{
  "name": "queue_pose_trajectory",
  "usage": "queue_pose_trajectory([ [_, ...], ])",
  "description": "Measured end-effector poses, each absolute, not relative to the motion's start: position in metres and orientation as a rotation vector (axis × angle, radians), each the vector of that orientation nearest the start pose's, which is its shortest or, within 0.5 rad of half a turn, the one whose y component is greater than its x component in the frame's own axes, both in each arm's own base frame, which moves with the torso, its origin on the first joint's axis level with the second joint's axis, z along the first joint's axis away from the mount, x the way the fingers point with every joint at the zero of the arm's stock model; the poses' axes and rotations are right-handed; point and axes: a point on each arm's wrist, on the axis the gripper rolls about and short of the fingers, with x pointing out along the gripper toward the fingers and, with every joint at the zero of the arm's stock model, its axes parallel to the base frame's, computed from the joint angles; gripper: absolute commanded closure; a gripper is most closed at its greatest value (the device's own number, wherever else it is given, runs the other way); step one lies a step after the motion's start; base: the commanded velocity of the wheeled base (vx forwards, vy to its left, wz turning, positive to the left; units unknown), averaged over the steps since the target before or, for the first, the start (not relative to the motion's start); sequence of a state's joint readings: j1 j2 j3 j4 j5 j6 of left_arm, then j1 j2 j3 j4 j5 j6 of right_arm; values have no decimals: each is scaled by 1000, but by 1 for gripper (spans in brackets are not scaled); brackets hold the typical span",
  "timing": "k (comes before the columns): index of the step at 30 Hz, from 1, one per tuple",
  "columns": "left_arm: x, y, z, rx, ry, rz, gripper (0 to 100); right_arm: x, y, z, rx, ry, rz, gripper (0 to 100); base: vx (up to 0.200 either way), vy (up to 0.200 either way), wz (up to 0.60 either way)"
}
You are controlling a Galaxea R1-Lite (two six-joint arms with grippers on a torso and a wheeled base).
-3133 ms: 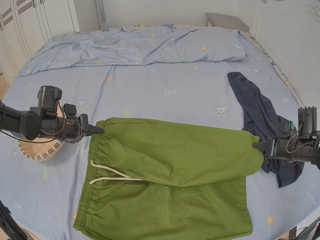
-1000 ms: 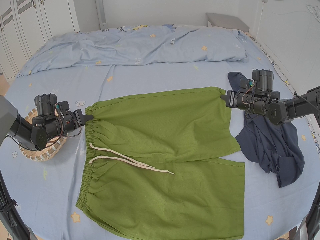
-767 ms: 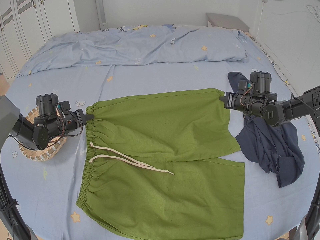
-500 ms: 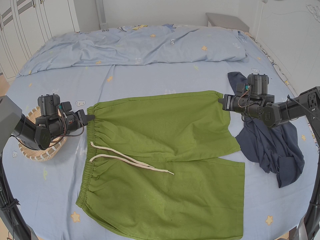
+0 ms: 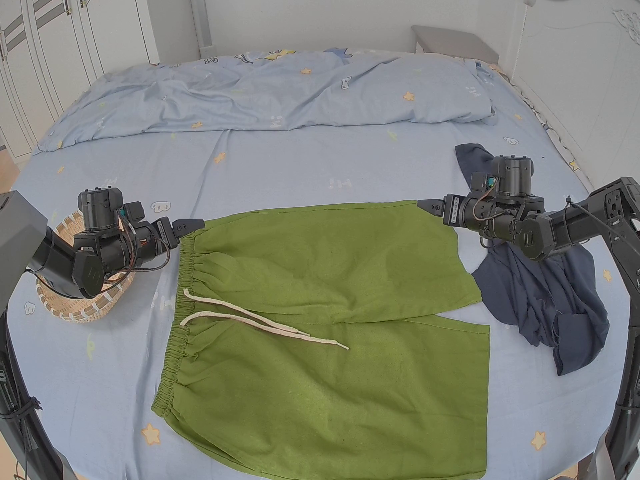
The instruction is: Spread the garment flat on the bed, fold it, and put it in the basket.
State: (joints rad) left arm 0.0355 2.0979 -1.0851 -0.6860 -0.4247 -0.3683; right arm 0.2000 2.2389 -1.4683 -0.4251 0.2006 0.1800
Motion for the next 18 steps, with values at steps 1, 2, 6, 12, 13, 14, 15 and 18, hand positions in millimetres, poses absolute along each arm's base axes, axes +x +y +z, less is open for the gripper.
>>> queue_pose_trajectory([
  [1, 403, 5, 119, -436, 387, -319, 0, 450, 93, 132, 181, 388, 358, 0, 0, 0, 0],
  [2, 403, 6, 120, -436, 385, -317, 0, 449, 91, 131, 188, 396, 350, 0, 0, 0, 0],
  [6, 399, 6, 125, -438, 380, -315, 0, 443, 80, 132, 218, 414, 325, 0, 0, 0, 0],
  [12, 379, -1, 147, -492, 382, -324, 0, 414, 68, 149, 279, 433, 300, 0, 0, 0, 0],
  [13, 373, -3, 151, -509, 390, -326, 0, 406, 66, 151, 289, 442, 299, 0, 0, 0, 0],
  [14, 366, -5, 155, -524, 398, -329, 0, 398, 65, 153, 298, 453, 299, 0, 0, 0, 0],
  [15, 359, -7, 158, -537, 410, -330, 0, 389, 63, 154, 305, 465, 301, 0, 0, 0, 0],
  [18, 337, -11, 159, -566, 460, -329, 0, 361, 58, 152, 325, 513, 310, 0, 0, 0, 0],
])
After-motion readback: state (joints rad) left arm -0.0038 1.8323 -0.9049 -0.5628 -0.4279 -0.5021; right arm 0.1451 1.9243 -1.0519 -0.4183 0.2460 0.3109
